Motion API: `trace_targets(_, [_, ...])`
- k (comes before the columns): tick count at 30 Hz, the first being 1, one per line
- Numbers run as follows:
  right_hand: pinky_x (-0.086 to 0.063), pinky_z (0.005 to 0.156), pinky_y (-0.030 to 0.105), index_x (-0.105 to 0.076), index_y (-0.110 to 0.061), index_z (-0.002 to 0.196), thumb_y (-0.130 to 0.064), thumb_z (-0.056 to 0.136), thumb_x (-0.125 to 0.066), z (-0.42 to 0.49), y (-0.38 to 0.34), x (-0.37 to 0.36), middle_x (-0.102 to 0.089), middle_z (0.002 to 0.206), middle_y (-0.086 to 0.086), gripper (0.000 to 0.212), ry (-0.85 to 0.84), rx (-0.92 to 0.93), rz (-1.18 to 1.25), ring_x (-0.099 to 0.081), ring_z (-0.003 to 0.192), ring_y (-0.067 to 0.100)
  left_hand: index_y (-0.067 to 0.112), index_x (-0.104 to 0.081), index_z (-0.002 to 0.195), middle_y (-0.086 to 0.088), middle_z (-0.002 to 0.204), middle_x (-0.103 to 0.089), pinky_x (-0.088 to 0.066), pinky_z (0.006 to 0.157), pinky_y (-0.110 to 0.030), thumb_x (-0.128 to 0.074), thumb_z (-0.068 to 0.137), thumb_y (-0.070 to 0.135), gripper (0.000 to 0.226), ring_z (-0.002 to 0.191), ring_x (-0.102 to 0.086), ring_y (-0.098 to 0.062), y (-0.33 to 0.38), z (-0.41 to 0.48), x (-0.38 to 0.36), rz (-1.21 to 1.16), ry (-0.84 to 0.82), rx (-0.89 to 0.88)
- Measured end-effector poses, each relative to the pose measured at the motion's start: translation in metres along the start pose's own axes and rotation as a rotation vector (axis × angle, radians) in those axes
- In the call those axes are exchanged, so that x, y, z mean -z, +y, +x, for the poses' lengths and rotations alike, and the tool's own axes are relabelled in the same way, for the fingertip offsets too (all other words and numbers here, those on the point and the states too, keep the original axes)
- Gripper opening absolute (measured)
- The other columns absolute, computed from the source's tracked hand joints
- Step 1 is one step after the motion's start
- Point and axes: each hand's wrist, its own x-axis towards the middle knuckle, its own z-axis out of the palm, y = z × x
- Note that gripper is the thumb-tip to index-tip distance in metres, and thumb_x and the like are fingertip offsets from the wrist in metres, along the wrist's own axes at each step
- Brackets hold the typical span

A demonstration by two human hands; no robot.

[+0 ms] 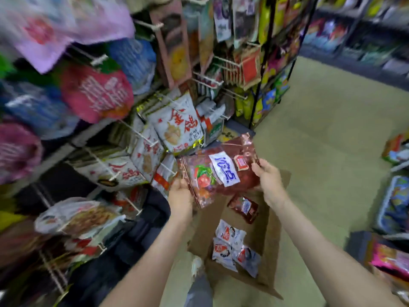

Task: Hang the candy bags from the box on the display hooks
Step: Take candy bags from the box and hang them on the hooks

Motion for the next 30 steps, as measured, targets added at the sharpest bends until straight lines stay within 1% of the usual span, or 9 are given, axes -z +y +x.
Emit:
trace_targets(4, [-0.049,0.095,0.034,-0.060,-0.004,0.119,-0.014,0.093,-0.056,-0.042,-0.048,-0.029,-0.061,0.124,0.012,0.028,-0.162,0.159,-0.085,-0.060,0.106,0.021,0.002,-0.052,0.112,-0.019,0.103,-0.061,-0.049,0.074,-0.030,-0.042,0.098,0.015,0.021,0.085,-0.059,-0.032,0.000,-0.040,0.056,0.200,0.047,-0.034])
trace_targets(6, [-0.041,0.105,0.040,-0.057,-0.005,0.126,-0.031,0.086,-0.063,-0.067,-0.074,-0.046,-0.056,0.132,0.009,0.048,-0.247,0.253,-0.146,-0.053,0.120,0.024,0.002,-0.053,0.111,-0.017,0.108,-0.061,-0.052,0.081,-0.030,-0.052,0.092,0.020,0.026,0.096,-0.062,-0.033,0.005,-0.058,0.085,0.279,0.009,-0.062])
trace_targets(9, [-0.040,0.104,0.035,-0.056,-0.006,0.128,-0.024,0.091,-0.059,-0.121,-0.119,-0.078,-0.056,0.131,0.007,0.041,-0.409,0.406,-0.265,-0.052,0.120,0.020,0.001,-0.046,0.117,-0.012,0.108,-0.060,-0.046,0.089,-0.036,-0.058,0.086,0.023,0.040,0.103,-0.059,-0.030,0.023,-0.089,0.124,0.184,0.112,-0.147])
trace_targets(12, [-0.038,0.107,0.042,-0.058,-0.001,0.126,-0.019,0.094,-0.057,-0.168,-0.154,-0.112,-0.057,0.129,0.010,0.036,-0.564,0.630,-0.467,-0.052,0.120,0.023,-0.003,-0.035,0.135,-0.022,0.132,-0.045,-0.030,0.109,-0.038,-0.061,0.087,0.010,0.056,0.128,-0.040,-0.034,0.054,-0.125,0.162,0.191,0.320,-0.472])
trace_targets(16, [-0.038,0.097,0.029,-0.060,-0.008,0.124,-0.021,0.096,-0.053,-0.229,-0.191,-0.149,-0.059,0.119,0.008,0.032,-0.679,0.963,-0.776,-0.053,0.113,0.021,0.016,-0.032,0.146,-0.017,0.154,-0.021,-0.015,0.114,-0.032,-0.057,0.094,0.021,0.058,0.143,-0.017,-0.027,0.104,-0.172,0.223,0.353,0.483,-0.950])
trace_targets(19, [-0.038,0.097,0.035,-0.061,-0.006,0.122,-0.018,0.095,-0.054,-0.272,-0.220,-0.173,-0.062,0.117,0.011,0.031,-0.735,1.147,-0.875,-0.054,0.111,0.024,0.021,-0.056,0.131,-0.014,0.142,-0.045,-0.018,0.111,-0.046,-0.058,0.091,0.031,0.041,0.134,-0.037,-0.032,0.132,-0.183,0.272,0.604,0.588,-1.156])
trace_targets(22, [-0.037,0.083,0.027,-0.066,-0.005,0.113,-0.013,0.093,-0.057,-0.305,-0.242,-0.200,-0.065,0.106,0.012,0.024,-0.770,1.233,-0.886,-0.056,0.101,0.024,0.023,-0.068,0.103,0.003,0.107,-0.068,-0.015,0.102,-0.036,-0.057,0.091,0.039,0.024,0.114,-0.055,-0.020,0.156,-0.199,0.321,0.694,0.553,-1.088])
trace_targets(25, [-0.041,0.084,0.032,-0.069,-0.009,0.108,-0.018,0.090,-0.062,-0.337,-0.254,-0.228,-0.065,0.100,0.012,0.021,-0.735,1.306,-0.817,-0.058,0.096,0.025,0.027,-0.068,0.090,0.007,0.088,-0.071,-0.019,0.084,-0.030,-0.057,0.092,0.035,0.014,0.093,-0.061,-0.017,0.170,-0.218,0.368,0.708,0.610,-1.106])
trace_targets(30, [-0.044,0.082,0.031,-0.072,-0.019,0.096,-0.026,0.087,-0.066,-0.399,-0.266,-0.281,-0.067,0.091,0.005,0.014,-0.708,1.448,-0.694,-0.059,0.086,0.017,0.024,-0.070,0.085,0.008,0.077,-0.070,-0.040,0.088,-0.041,-0.059,0.090,0.030,0.013,0.079,-0.064,-0.016,0.170,-0.244,0.440,0.520,0.614,-1.119])
